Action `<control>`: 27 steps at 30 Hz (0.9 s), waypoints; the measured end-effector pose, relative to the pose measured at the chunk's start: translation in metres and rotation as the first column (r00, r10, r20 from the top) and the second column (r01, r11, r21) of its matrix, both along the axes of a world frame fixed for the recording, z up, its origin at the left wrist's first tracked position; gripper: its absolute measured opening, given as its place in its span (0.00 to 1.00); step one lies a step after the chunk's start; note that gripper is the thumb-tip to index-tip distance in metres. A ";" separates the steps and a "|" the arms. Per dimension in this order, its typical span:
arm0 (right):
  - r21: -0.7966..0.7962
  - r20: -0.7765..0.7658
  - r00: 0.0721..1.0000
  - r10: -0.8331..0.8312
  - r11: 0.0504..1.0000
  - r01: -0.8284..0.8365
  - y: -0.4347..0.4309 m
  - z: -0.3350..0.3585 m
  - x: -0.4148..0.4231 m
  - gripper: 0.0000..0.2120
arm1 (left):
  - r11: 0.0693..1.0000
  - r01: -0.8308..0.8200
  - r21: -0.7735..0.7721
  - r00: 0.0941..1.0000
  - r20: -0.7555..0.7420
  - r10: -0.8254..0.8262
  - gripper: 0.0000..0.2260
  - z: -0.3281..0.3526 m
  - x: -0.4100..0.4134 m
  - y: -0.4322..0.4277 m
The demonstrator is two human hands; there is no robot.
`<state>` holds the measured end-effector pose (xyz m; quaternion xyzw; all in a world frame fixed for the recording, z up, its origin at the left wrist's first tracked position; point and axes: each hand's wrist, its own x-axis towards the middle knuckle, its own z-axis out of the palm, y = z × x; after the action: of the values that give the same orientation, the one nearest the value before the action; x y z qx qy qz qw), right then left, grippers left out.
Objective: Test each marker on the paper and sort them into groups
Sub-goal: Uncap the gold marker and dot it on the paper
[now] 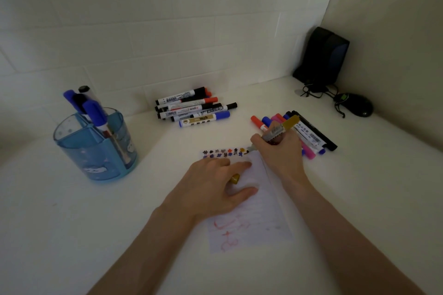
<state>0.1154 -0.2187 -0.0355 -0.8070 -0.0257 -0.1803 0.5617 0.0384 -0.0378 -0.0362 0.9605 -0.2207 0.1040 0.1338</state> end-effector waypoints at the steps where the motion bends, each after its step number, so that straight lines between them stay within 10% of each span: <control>1: 0.020 -0.008 1.000 -0.005 1.000 0.005 0.000 0.000 0.000 0.18 | 1.000 0.000 -0.001 1.000 0.002 0.000 0.31 0.000 0.000 0.000; 22: 0.054 -0.039 0.999 0.018 0.998 -0.015 0.000 0.001 -0.002 0.17 | 1.000 0.021 -0.011 1.000 0.017 -0.020 0.31 0.003 -0.001 0.000; 27: 0.344 -0.090 0.996 -0.013 0.938 0.043 -0.003 0.015 -0.004 0.10 | 0.917 -0.060 -0.395 0.993 -0.116 0.015 0.18 0.010 -0.005 0.013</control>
<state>0.1115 -0.2214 -0.0202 -0.7031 0.0420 -0.1550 0.6927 0.0331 -0.0243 -0.0261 0.9216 -0.1686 0.0959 0.3363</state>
